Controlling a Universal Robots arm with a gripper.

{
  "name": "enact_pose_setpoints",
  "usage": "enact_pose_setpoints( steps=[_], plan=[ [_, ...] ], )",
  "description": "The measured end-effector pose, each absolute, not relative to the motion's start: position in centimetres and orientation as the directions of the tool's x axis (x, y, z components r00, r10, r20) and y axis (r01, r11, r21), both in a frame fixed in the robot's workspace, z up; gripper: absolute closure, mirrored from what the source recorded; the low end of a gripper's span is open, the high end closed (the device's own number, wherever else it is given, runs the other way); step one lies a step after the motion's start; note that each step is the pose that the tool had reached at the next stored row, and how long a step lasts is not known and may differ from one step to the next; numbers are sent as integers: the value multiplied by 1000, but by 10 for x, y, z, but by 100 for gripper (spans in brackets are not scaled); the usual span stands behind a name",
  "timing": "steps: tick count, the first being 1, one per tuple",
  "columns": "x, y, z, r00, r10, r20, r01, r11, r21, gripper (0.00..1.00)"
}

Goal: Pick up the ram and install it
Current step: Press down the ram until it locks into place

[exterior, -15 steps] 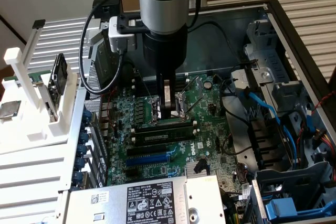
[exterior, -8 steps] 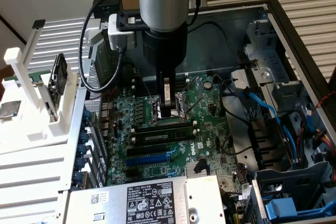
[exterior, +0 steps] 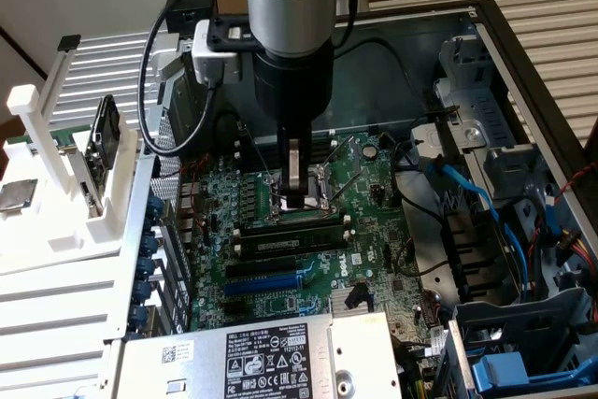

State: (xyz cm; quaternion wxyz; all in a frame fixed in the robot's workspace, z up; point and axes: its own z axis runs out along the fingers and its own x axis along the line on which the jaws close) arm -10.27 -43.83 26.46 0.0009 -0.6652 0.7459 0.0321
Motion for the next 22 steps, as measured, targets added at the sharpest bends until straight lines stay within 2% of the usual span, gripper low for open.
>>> enact_pose_setpoints(
  steps=[22],
  plan=[
    [-103,-438,264,-420,-906,-45,-907,418,47,90]
  ],
)
